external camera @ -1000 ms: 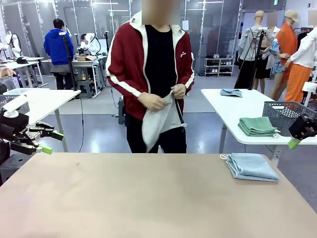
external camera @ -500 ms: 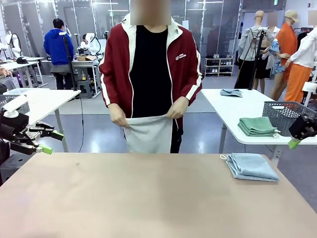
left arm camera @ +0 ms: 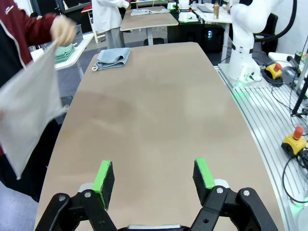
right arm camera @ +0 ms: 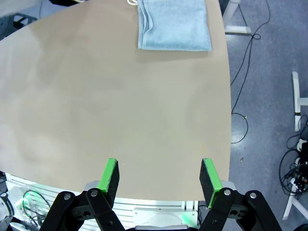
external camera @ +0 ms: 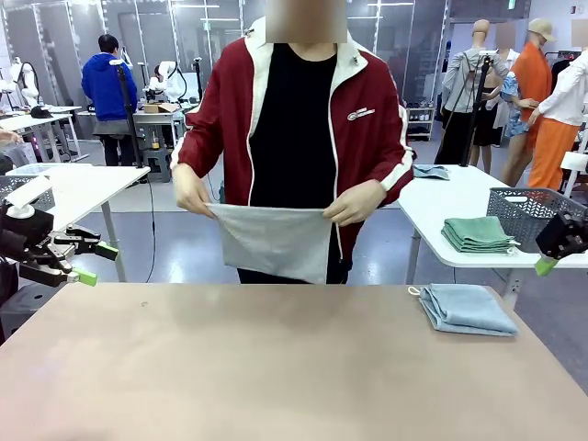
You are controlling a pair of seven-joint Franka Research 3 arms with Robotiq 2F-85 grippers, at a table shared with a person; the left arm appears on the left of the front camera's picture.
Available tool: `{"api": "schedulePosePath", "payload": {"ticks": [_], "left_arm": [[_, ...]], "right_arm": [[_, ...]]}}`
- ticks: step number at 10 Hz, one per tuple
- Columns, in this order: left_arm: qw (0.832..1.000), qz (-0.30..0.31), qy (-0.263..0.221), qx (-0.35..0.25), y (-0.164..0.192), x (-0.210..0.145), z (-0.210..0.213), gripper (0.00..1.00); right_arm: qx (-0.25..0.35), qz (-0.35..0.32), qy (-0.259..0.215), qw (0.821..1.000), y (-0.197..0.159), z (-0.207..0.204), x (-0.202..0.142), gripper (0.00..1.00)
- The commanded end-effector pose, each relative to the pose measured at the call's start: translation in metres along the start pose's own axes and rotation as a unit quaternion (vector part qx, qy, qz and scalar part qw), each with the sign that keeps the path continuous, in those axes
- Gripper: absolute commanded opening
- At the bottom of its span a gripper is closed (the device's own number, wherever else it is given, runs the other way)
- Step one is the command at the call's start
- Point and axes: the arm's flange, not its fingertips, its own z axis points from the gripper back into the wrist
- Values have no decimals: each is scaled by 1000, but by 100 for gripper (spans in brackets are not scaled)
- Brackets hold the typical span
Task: Fold the towels and place them in the basket.
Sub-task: When a person lays out a Towel with hook on the table, fold it in half twice.
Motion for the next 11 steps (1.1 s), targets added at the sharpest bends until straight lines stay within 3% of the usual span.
{"api": "schedulePosePath", "payload": {"ticks": [1, 11], "left_arm": [[1000, -1, -3, 1, -3, 2, 0, 84], [1000, -1, -3, 1, -3, 2, 0, 84]], "right_arm": [[-3, -3, -3, 1000, -1, 1, 4, 84], [-3, -3, -3, 1000, -1, 1, 4, 84]]}}
